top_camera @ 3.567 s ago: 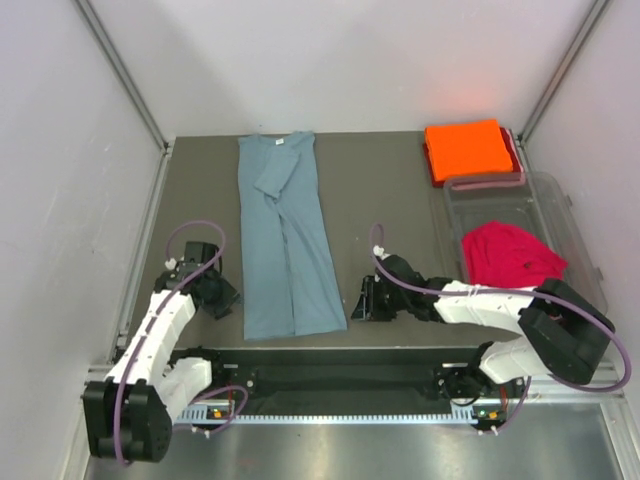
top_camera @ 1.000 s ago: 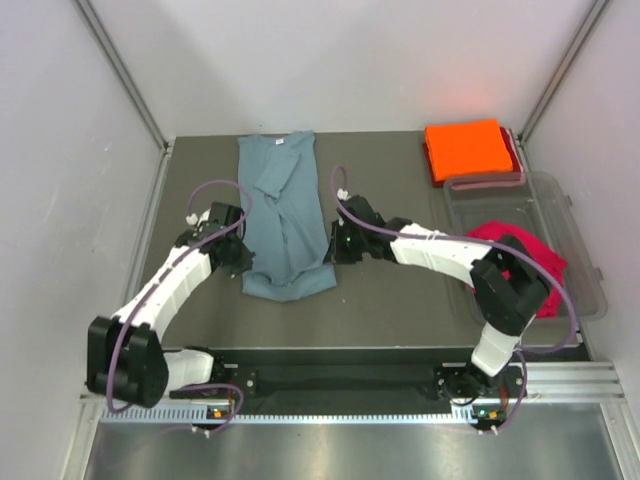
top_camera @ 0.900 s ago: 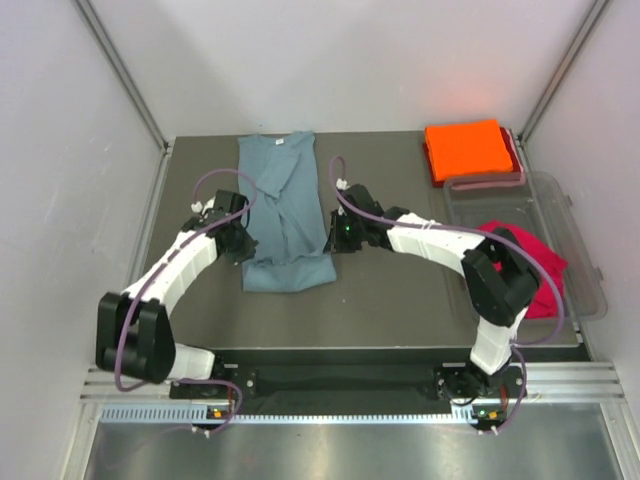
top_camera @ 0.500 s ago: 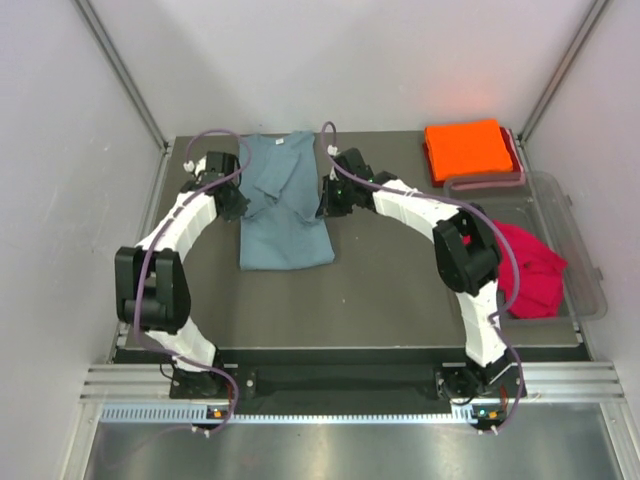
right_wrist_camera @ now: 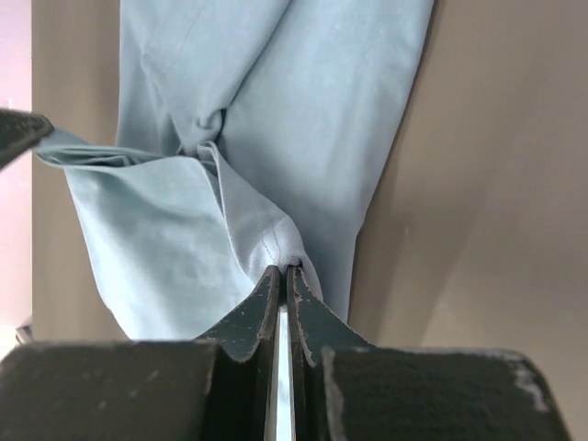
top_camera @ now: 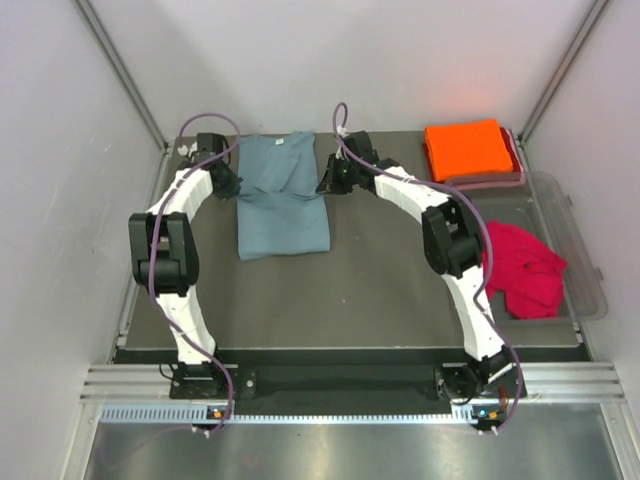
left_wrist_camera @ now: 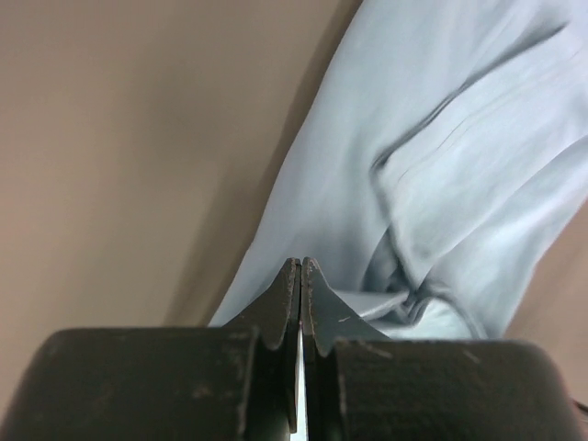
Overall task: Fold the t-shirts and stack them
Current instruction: Fold the tshirt
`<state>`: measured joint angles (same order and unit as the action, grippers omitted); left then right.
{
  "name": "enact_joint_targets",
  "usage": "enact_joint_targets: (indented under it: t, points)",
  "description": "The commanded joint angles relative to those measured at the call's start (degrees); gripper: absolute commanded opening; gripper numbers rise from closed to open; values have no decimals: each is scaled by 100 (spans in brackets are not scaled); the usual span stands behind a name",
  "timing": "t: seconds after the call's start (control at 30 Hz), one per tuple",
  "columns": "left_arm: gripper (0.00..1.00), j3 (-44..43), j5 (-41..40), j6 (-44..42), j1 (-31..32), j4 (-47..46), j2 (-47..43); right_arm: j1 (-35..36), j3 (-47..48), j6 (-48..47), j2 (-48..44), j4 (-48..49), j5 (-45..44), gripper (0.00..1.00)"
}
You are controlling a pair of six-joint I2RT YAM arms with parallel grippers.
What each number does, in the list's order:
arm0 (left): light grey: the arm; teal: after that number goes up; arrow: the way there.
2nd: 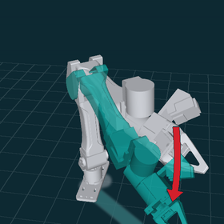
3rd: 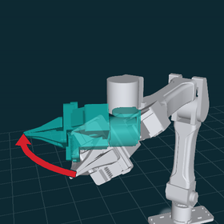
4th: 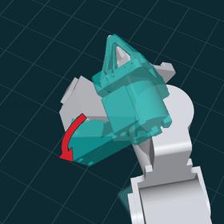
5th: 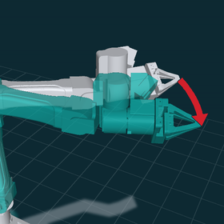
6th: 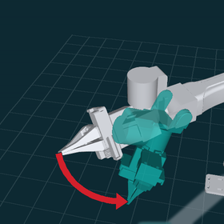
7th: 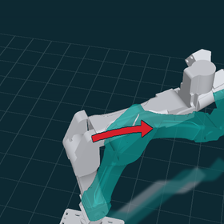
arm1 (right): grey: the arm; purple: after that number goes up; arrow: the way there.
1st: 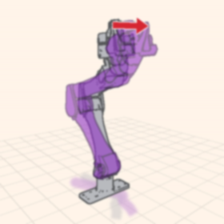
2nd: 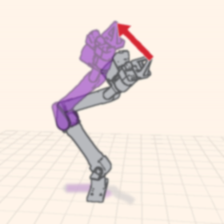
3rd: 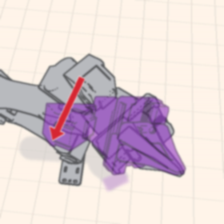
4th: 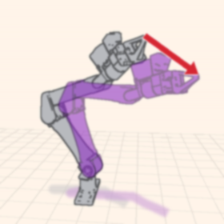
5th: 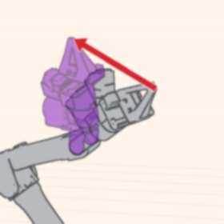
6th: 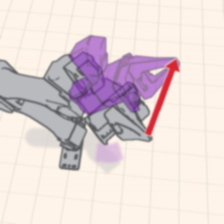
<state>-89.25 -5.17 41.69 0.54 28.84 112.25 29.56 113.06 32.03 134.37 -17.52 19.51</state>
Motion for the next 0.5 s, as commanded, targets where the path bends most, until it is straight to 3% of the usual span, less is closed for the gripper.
enact_joint_targets:
  t: [0.0, 0.23, 0.47]
  points:
    - [0, -478, 279, -13, -185, -450, 218, -82, 261, 101, 151, 906, 308, 1]
    - [0, -567, 262, 76, -308, -449, 587, -196, 296, 268, 450, 1593, 493, 1]
    - [0, -821, 1078, 93, -449, -932, 1000, -284, 717, 374, 828, 1884, 484, 2]
